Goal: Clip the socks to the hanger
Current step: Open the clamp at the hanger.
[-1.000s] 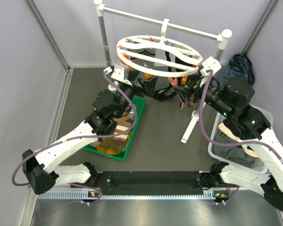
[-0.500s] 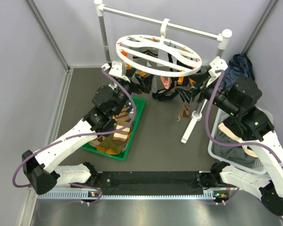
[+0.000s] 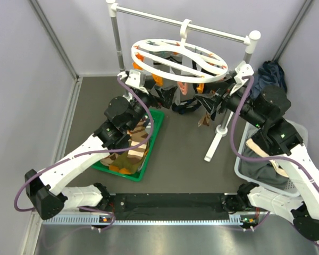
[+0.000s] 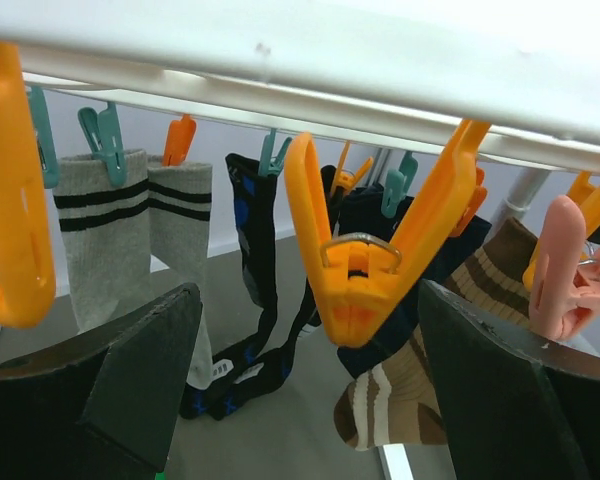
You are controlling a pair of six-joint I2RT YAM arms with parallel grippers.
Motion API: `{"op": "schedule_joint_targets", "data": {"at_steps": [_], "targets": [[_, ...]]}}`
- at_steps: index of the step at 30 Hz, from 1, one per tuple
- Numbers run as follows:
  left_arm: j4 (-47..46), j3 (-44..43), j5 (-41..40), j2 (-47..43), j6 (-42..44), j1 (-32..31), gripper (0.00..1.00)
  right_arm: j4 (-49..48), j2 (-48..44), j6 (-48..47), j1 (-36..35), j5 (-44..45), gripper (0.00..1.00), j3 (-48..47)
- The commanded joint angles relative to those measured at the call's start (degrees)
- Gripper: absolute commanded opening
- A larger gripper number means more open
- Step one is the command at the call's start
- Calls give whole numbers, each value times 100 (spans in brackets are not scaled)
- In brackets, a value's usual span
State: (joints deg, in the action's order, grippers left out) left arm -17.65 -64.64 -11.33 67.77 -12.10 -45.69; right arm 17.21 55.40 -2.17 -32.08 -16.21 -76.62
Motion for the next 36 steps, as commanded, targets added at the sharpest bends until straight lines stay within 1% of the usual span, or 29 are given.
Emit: {"op": "schedule_joint_targets", "data": {"at_steps": [1,5,8,11,13,14,17,18,20,21,23,24,26,27,28,29,33,34,36], "targets": [[-116,-163,271,-97,-73,8,93,-763,-20,402,44,222,56,182],[-239,-14,421,-97,-117,8,94,-930,-99,700,44,364,51,340],[-300,66,579,-97,-135,8,94,-1079,-143,902,52,320,51,446],[-327,118,746,-115,-135,8,94,-1115,-152,955,52,311,50,490],[-344,171,817,-115,-117,8,95,-1106,-152,964,52,320,48,490],[-344,189,878,-115,-100,8,95,-1106,-152,991,52,320,44,499],[-371,285,957,-123,-82,8,95,-1132,-152,1070,44,320,39,508],[-371,329,966,-123,-82,8,95,-1124,-152,1070,43,320,35,542],[-371,382,1001,-123,-74,-1,95,-1106,-152,1131,43,337,30,552],[-353,426,1019,-115,-73,-1,95,-1097,-152,1158,43,337,25,578],[-336,479,1045,-123,-30,8,95,-1089,-161,1245,43,337,20,604],[-327,531,1089,-132,-21,-1,95,-1088,-169,1263,43,329,15,630],[-336,610,1107,-141,40,8,95,-1027,-178,1386,44,320,10,640],[-336,698,1107,-167,50,-1,96,-931,-178,1439,52,329,6,639],[-353,751,1333,-167,58,-1,96,-887,-178,1491,44,329,3,622],[-379,804,1388,-185,58,-1,96,-834,-178,1614,43,329,0,613],[-652,1268,1704,-299,76,-36,96,-526,-196,1896,52,303,0,552],[-696,1348,1705,-317,85,-36,96,-448,-187,1940,44,302,0,543],[-714,1567,1451,-404,111,-36,96,-368,-187,2028,43,311,0,525]]}}
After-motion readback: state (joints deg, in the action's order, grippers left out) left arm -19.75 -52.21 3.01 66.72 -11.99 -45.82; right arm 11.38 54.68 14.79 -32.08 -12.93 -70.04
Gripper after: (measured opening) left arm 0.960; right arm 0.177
